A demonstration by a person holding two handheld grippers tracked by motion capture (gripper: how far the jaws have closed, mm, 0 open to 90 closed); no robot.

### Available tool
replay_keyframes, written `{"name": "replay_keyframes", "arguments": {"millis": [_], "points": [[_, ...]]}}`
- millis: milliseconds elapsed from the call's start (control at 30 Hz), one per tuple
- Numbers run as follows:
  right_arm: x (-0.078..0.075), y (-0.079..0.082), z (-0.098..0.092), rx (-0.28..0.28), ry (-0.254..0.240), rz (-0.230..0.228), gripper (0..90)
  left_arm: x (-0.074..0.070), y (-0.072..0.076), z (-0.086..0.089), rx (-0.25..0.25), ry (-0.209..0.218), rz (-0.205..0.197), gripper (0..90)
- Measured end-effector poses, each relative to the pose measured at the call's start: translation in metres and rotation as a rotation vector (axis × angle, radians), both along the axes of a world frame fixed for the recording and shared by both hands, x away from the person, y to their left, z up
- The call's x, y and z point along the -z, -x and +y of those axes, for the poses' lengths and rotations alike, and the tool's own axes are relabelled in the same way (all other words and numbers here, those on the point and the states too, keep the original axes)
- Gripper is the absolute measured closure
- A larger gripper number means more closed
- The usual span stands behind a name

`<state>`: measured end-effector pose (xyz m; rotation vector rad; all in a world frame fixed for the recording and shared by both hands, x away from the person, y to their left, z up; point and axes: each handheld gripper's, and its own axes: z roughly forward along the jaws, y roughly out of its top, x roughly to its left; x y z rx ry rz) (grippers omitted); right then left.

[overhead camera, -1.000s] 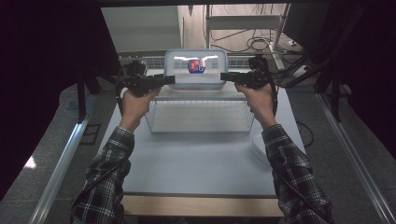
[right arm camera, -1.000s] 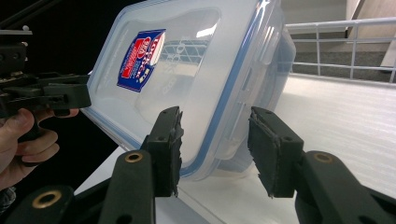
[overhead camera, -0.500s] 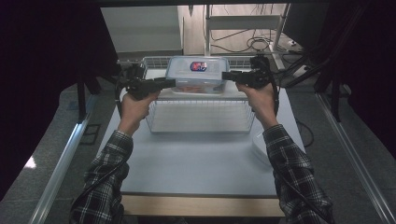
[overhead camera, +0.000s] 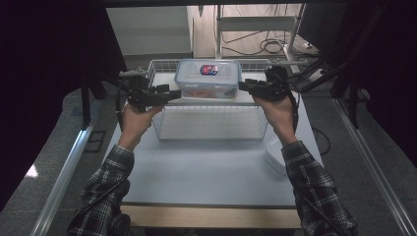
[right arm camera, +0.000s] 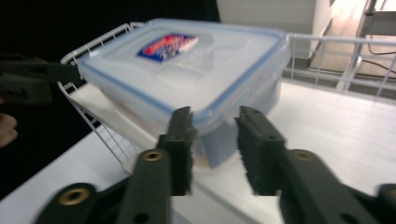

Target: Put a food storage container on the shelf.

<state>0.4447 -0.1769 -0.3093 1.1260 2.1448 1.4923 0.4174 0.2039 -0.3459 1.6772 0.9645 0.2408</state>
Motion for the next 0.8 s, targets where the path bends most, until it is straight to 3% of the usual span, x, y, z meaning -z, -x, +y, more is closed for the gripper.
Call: {"name": "replay_keyframes", "arguments": {"millis": [67,200,333,600,767,800], "points": [[0.002,0.003,0.001,-0.005,0.006,0.0,72.4,0.001,0.004,0.001,-0.006,-0.005,-0.007,30.7],[0.015,0.01,0.008,-0.068,0.0,0.031,81.9,0.003,0.01,0.001,-0.013,-0.015,-0.025,30.7],[0.019,0.009,0.014,-0.08,0.011,0.033,82.5,0.004,0.014,0.0,-0.012,-0.03,-0.04,30.2],[0.021,-0.002,0.015,-0.034,0.006,0.031,83.4,0.007,0.02,-0.002,-0.006,-0.054,-0.052,28.7],[0.022,0.0,0.014,-0.04,0.005,0.029,82.0,0.011,0.027,-0.004,0.0,-0.076,-0.065,27.4],[0.024,0.006,0.013,-0.05,0.015,0.017,77.2,0.013,0.029,-0.005,0.002,-0.082,-0.068,25.6]]}}
